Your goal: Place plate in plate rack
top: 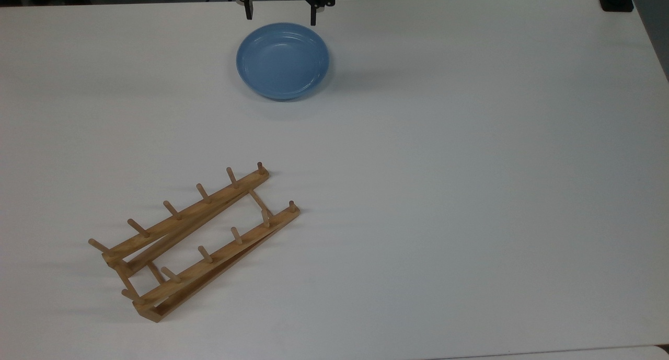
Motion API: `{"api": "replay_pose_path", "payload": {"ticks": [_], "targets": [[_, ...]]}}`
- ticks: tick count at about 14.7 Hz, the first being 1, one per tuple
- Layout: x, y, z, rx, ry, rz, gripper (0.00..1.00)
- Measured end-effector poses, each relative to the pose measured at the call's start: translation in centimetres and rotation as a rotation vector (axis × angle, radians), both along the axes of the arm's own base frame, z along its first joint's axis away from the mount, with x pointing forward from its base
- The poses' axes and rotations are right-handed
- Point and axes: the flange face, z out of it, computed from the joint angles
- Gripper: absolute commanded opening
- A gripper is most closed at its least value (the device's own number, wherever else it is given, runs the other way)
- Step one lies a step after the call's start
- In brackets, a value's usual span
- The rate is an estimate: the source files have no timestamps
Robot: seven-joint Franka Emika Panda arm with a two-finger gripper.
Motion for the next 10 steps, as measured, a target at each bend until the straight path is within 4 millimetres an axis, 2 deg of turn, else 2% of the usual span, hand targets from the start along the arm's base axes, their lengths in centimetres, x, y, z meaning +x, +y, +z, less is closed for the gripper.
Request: {"api": "replay_pose_path", "payload": {"ticks": [10], "targets": [[0.00, -0.11, -0.04, 0.000, 0.002, 0.026, 1.00]]}}
